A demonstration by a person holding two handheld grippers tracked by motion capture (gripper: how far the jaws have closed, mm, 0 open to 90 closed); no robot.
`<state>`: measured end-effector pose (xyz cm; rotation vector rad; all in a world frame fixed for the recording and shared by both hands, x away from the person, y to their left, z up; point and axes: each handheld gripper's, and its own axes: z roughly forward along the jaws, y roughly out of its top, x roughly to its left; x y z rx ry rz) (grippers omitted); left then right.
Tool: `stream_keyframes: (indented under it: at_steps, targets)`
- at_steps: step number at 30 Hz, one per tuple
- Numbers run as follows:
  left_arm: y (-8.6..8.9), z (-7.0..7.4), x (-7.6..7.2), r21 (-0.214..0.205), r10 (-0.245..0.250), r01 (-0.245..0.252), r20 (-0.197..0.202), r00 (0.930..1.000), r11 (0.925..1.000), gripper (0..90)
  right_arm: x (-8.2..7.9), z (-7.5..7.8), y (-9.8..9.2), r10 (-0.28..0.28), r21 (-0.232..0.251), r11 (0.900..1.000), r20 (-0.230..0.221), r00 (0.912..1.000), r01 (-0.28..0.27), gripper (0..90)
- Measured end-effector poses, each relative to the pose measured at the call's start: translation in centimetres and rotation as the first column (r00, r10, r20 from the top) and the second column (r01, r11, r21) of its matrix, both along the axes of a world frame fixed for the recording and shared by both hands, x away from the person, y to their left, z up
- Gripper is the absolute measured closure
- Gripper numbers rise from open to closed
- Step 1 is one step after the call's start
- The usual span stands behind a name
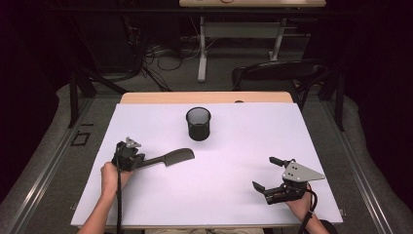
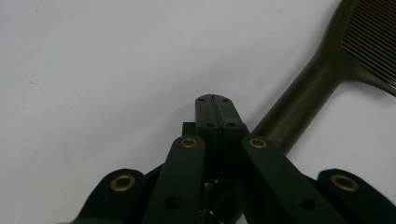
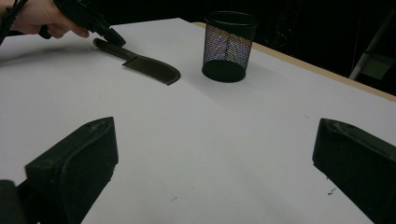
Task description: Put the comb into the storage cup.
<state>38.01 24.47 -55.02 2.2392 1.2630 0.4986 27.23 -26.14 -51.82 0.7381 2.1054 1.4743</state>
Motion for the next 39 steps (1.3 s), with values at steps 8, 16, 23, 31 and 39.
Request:
stream_keyframes:
  at_steps: [8, 16, 23, 31, 39]
  targets:
    - [-0.1, 0.2, -0.1, 0.005, 0.012, -0.012, -0.020, 0.9997, 0.9999, 90.0, 0.0, 0.0, 0.0, 0.000, -0.002, 1.0000, -0.001, 1.0000, 0.000, 0.0]
    - [-0.1, 0.2, -0.4, 0.005, 0.012, -0.012, -0.023, 0.9997, 0.9999, 90.0, 0.0, 0.0, 0.0, 0.002, -0.005, 1.0000, 0.001, 1.0000, -0.002, 0.0]
    - [-0.3, 0.3, -0.6, 0.006, 0.010, -0.010, -0.025, 0.9996, 0.9999, 90.0, 0.0, 0.0, 0.0, 0.003, -0.005, 1.0000, 0.000, 1.0000, -0.003, 0.0]
    - [0.0, 0.3, -1.1, 0.004, 0.009, -0.009, -0.032, 0.9994, 0.9999, 90.0, 0.0, 0.0, 0.1, 0.005, -0.004, 1.0000, -0.002, 1.0000, -0.005, 0.0]
    - [0.0, 0.7, -1.1, -0.003, 0.014, -0.014, -0.015, 0.9998, 0.9999, 83.5, 0.0, 0.0, 0.1, 0.005, -0.006, 1.0000, 0.000, 1.0000, -0.005, 0.0]
